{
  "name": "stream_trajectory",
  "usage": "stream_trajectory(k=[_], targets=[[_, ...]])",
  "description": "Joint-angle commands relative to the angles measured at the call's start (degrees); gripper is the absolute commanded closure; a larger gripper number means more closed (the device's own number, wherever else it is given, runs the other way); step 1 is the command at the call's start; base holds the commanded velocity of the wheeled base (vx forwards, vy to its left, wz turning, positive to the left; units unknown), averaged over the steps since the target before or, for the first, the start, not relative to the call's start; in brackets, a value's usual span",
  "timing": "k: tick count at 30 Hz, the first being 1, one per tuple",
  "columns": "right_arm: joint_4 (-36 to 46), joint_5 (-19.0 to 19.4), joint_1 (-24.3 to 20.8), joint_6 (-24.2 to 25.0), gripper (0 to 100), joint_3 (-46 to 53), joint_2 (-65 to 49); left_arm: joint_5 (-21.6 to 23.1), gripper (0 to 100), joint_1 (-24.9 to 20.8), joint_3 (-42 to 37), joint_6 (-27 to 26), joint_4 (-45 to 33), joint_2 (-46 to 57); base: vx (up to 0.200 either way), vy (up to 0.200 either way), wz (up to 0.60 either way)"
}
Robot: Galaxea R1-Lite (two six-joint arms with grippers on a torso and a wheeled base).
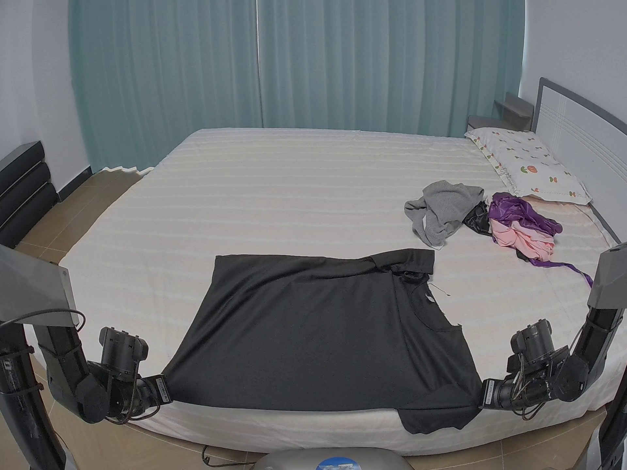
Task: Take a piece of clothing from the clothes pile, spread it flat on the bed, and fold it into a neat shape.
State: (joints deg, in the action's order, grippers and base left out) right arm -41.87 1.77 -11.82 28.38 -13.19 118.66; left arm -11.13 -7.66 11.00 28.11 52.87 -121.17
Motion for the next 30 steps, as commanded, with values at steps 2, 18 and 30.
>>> stream_trajectory(k=[2, 18, 30], targets=[[-0.05, -0.19, -1.01, 0.01, 100, 0.53, 0.87, -0.03, 100, -0.87, -0.62, 0.01, -0.05, -0.47, 0.0, 0.0, 0.0], [-5.15, -0.01, -2.59, 0.89, 0, -2.45, -4.93, 0.32, 0, -3.15, 0.08, 1.33, 0.65, 0.68, 0.0, 0.0, 0.0], [-6.73, -1.06, -9.44, 20.05, 0, -10.45, -4.14, 0.58, 0, -2.8, 1.84, 2.65, 0.74, 7.0, 0.0, 0.0, 0.0]])
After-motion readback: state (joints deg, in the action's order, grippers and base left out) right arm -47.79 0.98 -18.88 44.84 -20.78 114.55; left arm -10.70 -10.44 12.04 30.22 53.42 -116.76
